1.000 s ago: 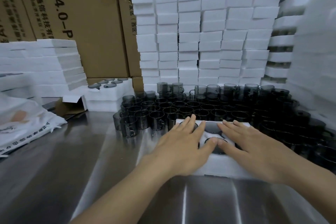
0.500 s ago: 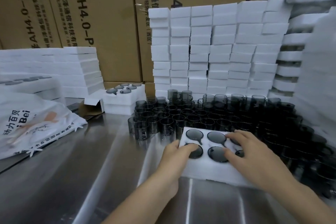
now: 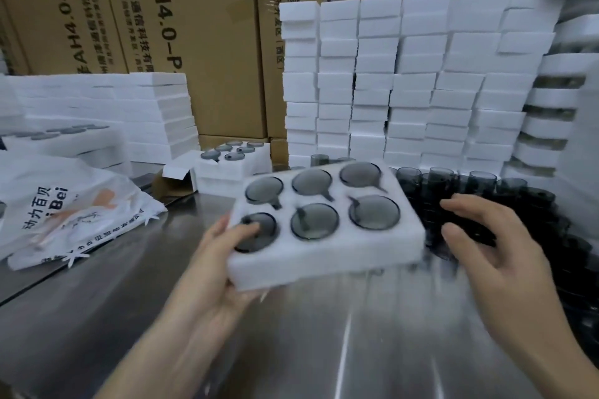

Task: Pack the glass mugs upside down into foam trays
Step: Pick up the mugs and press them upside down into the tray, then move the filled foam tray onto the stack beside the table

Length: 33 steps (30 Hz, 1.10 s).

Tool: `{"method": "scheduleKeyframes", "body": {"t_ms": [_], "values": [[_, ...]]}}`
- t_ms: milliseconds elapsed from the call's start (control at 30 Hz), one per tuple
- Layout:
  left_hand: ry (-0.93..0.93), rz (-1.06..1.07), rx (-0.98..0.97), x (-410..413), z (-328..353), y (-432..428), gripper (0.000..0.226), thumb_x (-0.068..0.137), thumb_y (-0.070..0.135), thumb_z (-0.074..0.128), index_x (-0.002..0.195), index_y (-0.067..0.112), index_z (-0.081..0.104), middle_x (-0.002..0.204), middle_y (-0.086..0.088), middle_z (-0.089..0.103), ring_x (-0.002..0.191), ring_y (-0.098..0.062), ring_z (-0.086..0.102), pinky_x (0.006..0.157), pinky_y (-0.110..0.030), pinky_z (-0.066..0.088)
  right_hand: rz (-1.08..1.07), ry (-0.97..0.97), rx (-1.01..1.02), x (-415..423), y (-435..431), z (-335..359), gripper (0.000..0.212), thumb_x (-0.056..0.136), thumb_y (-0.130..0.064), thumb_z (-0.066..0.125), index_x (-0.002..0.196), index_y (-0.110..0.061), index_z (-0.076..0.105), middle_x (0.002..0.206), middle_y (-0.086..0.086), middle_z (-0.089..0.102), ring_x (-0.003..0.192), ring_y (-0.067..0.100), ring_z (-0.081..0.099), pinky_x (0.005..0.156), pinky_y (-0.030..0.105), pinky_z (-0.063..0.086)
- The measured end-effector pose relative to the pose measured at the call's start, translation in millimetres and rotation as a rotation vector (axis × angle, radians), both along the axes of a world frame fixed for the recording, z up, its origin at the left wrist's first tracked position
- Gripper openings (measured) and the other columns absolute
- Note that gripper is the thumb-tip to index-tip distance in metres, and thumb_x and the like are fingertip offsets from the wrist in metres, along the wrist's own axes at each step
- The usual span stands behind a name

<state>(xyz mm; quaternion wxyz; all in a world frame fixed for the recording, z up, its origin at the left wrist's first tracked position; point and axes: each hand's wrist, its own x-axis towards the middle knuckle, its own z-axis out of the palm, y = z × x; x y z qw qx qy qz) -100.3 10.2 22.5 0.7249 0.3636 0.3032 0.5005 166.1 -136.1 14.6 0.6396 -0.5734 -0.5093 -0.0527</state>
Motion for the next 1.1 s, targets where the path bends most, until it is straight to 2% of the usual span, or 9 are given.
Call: {"method": "scheduleKeyframes", "body": {"t_ms": [67,167,233,367,400,500,667,967,1100], "values": [[-0.092,0.068,-0.008,-26.0,12.9,33.4,0.059,0.085,0.009,0.073,0.142,0.023,0.067,0.131,-0.012,0.076,0.113,-0.034,0.077,0.092,-0.061,0.062,-0.001,-0.044,-0.053,-3.8,3.2,-2.7,0.023,0.095,-0.051,0.065,0.116,-0.043,0.071,0.131,-0.023,0.062,0.124,-0.001,0.061,0.096,0.008,0.049],[-0.103,0.261,0.03,-58.9,22.7,79.2,0.059,0.097,0.015,0.067,0.155,0.026,0.056,0.15,-0.011,0.065,0.132,-0.033,0.066,0.103,-0.058,0.058,0.002,-0.128,-0.135,-11.3,8.0,-10.7,0.029,0.09,-0.05,0.061,0.115,-0.039,0.072,0.129,-0.025,0.06,0.128,0.002,0.058,0.101,0.027,0.05],[-0.079,0.458,0.042,-68.9,21.0,101.9,0.072,0.095,0.016,0.072,0.16,0.033,0.046,0.158,-0.006,0.056,0.135,-0.029,0.063,0.091,-0.056,0.064,0.018,-0.16,-0.176,-16.0,10.1,-15.5,0.023,0.093,-0.041,0.067,0.115,-0.038,0.072,0.13,-0.023,0.06,0.128,0.003,0.058,0.101,0.029,0.049],[0.134,0.758,0.01,-68.3,-1.8,133.6,0.091,0.082,0.015,0.085,0.157,0.041,0.04,0.145,0.003,0.046,0.105,-0.02,0.061,0.046,-0.03,0.059,0.041,-0.192,-0.244,-19.4,10.6,-21.8,0.024,0.093,-0.034,0.068,0.116,-0.039,0.072,0.132,-0.023,0.058,0.127,0.003,0.057,0.098,0.02,0.045],[0.135,0.769,-0.008,-66.4,-9.1,141.6,0.093,0.082,0.012,0.084,0.156,0.042,0.038,0.144,0.005,0.044,0.106,-0.021,0.059,0.049,-0.033,0.061,0.041,-0.194,-0.247,-19.3,10.5,-21.8,0.023,0.093,-0.034,0.068,0.115,-0.04,0.071,0.133,-0.024,0.057,0.126,0.003,0.057,0.097,0.02,0.045],[0.056,0.781,-0.123,-57.1,-28.9,161.4,0.094,0.084,0.0,0.079,0.157,0.039,0.034,0.153,0.001,0.04,0.12,-0.029,0.058,0.078,-0.054,0.064,0.034,-0.183,-0.247,-17.9,10.3,-20.6,0.022,0.093,-0.034,0.068,0.113,-0.042,0.071,0.132,-0.026,0.057,0.127,0.001,0.056,0.096,0.019,0.044],[0.093,0.86,-0.149,-38.5,-45.5,179.1,0.08,0.092,0.013,0.071,0.156,0.039,0.03,0.156,0.0,0.04,0.125,-0.031,0.06,0.1,-0.054,0.06,0.007,-0.193,-0.263,-13.4,9.3,-22.0,0.02,0.093,-0.033,0.069,0.111,-0.043,0.071,0.131,-0.025,0.058,0.122,0.003,0.058,0.097,0.03,0.049],[0.155,0.931,-0.158,-18.0,-56.1,207.8,0.069,0.1,0.041,0.064,0.159,0.038,0.028,0.16,-0.009,0.04,0.128,-0.032,0.059,0.108,-0.05,0.055,-0.013,-0.219,-0.297,-11.0,9.5,-22.5,0.018,0.094,-0.038,0.066,0.11,-0.039,0.072,0.127,-0.026,0.058,0.123,0.002,0.057,0.101,0.034,0.05],[0.272,0.865,-0.195,-9.0,-49.6,214.5,0.072,0.104,0.048,0.06,0.163,0.041,0.02,0.168,-0.01,0.027,0.142,-0.033,0.046,0.118,-0.045,0.044,-0.015,-0.237,-0.308,-9.7,9.6,-22.4,0.019,0.094,-0.04,0.065,0.111,-0.039,0.073,0.126,-0.027,0.058,0.124,0.003,0.057,0.102,0.035,0.051]]}}
